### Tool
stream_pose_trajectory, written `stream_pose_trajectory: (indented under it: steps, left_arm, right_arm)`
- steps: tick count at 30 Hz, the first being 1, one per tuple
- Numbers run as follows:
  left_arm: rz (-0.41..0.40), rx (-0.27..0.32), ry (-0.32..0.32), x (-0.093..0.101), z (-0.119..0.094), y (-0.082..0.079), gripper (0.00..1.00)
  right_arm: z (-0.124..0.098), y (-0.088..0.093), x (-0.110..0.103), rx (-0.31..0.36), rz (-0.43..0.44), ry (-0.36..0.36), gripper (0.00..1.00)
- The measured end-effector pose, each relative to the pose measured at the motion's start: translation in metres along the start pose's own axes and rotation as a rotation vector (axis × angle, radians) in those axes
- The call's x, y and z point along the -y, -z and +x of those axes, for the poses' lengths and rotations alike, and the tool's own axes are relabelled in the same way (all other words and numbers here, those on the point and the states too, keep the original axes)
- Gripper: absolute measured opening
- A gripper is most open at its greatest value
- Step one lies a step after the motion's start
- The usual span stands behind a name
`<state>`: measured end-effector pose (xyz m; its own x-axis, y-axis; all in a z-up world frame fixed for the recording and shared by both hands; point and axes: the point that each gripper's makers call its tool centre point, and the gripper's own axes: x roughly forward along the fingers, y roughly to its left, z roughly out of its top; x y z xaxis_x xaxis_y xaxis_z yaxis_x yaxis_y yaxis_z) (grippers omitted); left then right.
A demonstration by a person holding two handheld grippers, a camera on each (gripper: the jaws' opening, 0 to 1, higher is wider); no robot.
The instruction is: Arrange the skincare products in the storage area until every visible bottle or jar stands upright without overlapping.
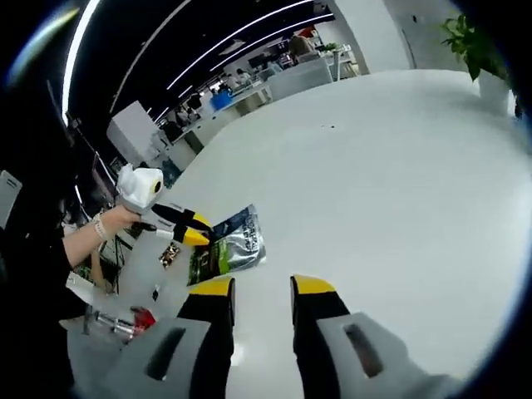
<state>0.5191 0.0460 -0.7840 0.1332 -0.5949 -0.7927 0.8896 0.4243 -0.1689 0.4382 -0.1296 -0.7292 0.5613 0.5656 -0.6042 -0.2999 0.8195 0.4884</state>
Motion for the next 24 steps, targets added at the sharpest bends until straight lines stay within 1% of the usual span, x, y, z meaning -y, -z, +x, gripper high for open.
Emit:
stream_pose_trajectory:
  steps: [1,2,3,4,5,6,7,8,9,12,13,14,16,17,19,22,24]
  left_arm:
    - [0.001,-0.002,0.002,0.001,0.0,0.0,0.15]
    - [0.003,-0.003,0.007,0.002,0.0,0.001,0.14]
    - [0.004,-0.004,0.01,0.002,-0.001,0.001,0.14]
    - [0.006,0.0,0.01,0.002,-0.001,0.001,0.13]
    - [0.009,0.006,0.008,0.002,-0.001,0.001,0.13]
    - [0.009,0.006,0.009,0.001,-0.001,0.001,0.13]
    - [-0.001,0.008,0.014,0.001,-0.001,0.001,0.13]
    - [-0.008,0.012,0.017,0.003,-0.002,0.001,0.12]
    - [-0.009,0.011,0.017,0.008,-0.003,0.001,0.12]
    - [-0.009,0.012,0.017,0.009,-0.003,0.002,0.12]
    - [-0.008,0.013,0.017,0.008,-0.003,0.001,0.12]
    - [-0.005,0.015,0.018,0.008,-0.003,0.001,0.11]
    - [-0.015,0.02,0.023,0.007,-0.004,0.002,0.11]
    - [-0.021,0.022,0.024,0.007,-0.004,0.003,0.1]
    - [-0.043,0.03,0.029,0.008,-0.005,0.004,0.1]
    - [-0.05,0.034,0.033,0.009,-0.005,0.005,0.09]
    - [-0.055,0.036,0.034,0.011,-0.006,0.005,0.09]
  right_arm:
    - [0.011,0.003,-0.002,-0.03,0.011,-0.026,0.27]
    - [0.014,0.004,-0.003,-0.038,0.014,-0.033,0.26]
    - [0.023,0.003,-0.007,-0.042,0.021,-0.053,0.25]
    - [0.029,0.002,-0.009,-0.04,0.033,-0.06,0.23]
    - [0.038,-0.004,-0.009,-0.011,0.038,-0.065,0.19]
    - [0.044,-0.006,-0.009,-0.007,0.063,-0.067,0.16]
    - [0.05,-0.004,-0.012,-0.019,0.097,-0.083,0.15]
    - [0.056,-0.001,-0.016,-0.042,0.107,-0.108,0.17]
    - [0.06,0.002,-0.019,-0.063,0.117,-0.121,0.18]
    - [0.074,0.014,-0.02,-0.139,0.101,-0.112,0.18]
    - [0.077,0.015,-0.02,-0.138,0.093,-0.108,0.18]
    - [0.08,0.017,-0.022,-0.151,0.092,-0.111,0.17]
    - [0.082,0.015,-0.023,-0.138,0.096,-0.113,0.16]
    - [0.083,0.016,-0.029,-0.144,0.114,-0.127,0.17]
    - [0.084,0.018,-0.033,-0.154,0.12,-0.142,0.17]
    - [0.082,0.023,-0.038,-0.173,0.116,-0.143,0.16]
    - [0.081,0.023,-0.04,-0.176,0.131,-0.153,0.16]
